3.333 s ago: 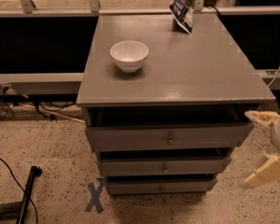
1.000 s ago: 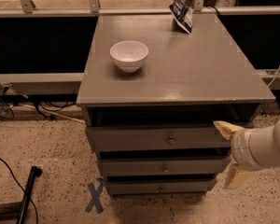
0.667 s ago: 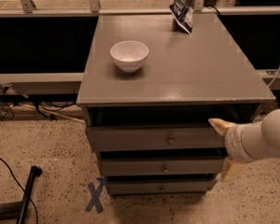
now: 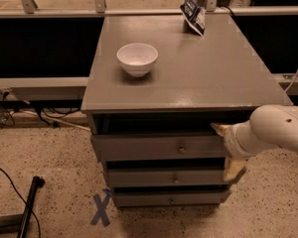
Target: Open top drawer
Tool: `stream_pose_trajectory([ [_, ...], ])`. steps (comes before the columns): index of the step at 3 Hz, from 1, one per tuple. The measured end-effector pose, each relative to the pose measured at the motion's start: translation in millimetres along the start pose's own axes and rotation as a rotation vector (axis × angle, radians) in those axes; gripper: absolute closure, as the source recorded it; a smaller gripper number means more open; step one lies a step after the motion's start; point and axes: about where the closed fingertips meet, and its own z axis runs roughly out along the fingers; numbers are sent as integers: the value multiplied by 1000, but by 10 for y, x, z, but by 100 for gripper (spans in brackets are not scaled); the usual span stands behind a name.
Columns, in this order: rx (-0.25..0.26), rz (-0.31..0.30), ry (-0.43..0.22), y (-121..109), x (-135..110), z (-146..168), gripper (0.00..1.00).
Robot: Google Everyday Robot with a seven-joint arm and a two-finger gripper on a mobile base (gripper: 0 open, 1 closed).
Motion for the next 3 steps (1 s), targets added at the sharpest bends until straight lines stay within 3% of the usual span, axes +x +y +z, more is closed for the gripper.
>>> stream_pose_trajectory([
  [2,-31,30,13,-211,97,319,15],
  [3,-24,39,-1,-188,66,247,26],
])
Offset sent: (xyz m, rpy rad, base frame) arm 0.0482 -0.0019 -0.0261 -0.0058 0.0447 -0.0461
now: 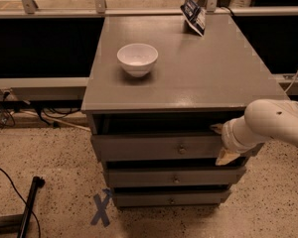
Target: Open top drawer
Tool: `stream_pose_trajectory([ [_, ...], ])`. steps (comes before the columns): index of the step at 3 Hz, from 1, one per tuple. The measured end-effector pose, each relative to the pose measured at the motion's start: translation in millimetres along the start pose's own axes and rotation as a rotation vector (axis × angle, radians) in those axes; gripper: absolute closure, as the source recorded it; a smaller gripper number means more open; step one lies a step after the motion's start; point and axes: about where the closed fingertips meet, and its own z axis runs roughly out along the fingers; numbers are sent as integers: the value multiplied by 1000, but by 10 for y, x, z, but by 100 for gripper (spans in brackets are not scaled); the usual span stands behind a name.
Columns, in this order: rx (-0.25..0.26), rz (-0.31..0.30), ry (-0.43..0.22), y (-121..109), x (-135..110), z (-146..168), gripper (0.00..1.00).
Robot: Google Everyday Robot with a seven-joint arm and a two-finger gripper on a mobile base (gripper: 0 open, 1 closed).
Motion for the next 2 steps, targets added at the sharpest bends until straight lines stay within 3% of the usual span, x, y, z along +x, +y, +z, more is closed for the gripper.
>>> stream_pose_trajectory([
  [2,-36,-10,-32,403,-118,-379,58],
])
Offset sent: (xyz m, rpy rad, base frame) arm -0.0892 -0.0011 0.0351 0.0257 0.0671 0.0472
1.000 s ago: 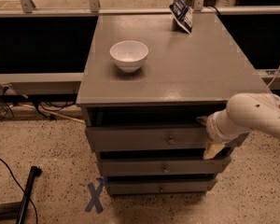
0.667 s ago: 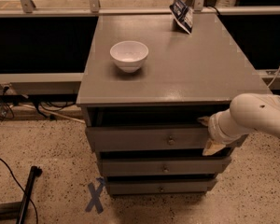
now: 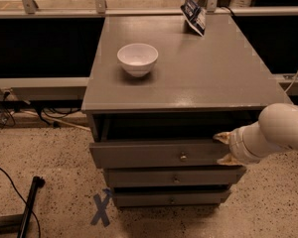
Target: Open top drawer
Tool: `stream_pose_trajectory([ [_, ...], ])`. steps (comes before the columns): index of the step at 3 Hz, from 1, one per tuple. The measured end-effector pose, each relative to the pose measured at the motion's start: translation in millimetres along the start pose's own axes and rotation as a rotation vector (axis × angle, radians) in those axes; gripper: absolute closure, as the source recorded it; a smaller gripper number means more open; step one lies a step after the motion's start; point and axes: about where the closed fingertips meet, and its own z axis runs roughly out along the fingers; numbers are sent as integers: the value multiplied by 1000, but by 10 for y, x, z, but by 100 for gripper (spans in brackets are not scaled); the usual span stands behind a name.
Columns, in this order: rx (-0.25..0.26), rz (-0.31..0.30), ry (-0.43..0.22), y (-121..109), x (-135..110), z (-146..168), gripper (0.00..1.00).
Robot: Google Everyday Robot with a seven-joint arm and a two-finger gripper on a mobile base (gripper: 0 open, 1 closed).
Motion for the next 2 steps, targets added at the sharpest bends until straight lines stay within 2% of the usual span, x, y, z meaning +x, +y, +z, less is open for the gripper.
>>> stream_pose_trajectory([
  [1,-30,-1,-24,244,-58,-227,56],
  [2,-36,6,-47,427,-182,-462,50],
])
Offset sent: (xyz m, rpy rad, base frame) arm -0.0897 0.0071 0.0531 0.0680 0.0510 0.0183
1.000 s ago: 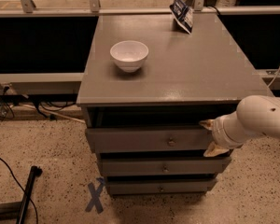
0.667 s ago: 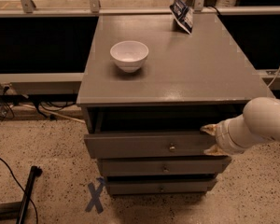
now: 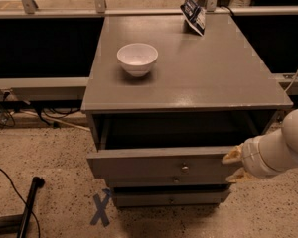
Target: Open top drawer
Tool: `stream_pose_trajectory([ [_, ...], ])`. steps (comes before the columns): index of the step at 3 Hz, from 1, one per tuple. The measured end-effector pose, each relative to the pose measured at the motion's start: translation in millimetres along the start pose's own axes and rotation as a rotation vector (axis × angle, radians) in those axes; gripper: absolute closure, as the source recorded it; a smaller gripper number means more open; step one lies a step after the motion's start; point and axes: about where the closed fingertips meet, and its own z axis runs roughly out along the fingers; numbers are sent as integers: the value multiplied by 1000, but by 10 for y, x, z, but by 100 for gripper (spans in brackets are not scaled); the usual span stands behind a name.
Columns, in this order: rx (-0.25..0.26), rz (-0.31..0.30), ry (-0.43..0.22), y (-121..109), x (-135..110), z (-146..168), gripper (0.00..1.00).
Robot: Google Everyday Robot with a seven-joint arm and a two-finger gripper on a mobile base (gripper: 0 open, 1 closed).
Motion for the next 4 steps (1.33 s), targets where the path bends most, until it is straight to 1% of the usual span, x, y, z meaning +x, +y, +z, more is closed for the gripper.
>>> stream_pose_trajectory([
  [1,5,7,-2,84,-132,-191,33],
  [2,10,9,-3,92,-214,-277,27],
  [3,20,8,12,-43,-254,-166,4],
  [4,31,23,32,-201,-215,28,0],
])
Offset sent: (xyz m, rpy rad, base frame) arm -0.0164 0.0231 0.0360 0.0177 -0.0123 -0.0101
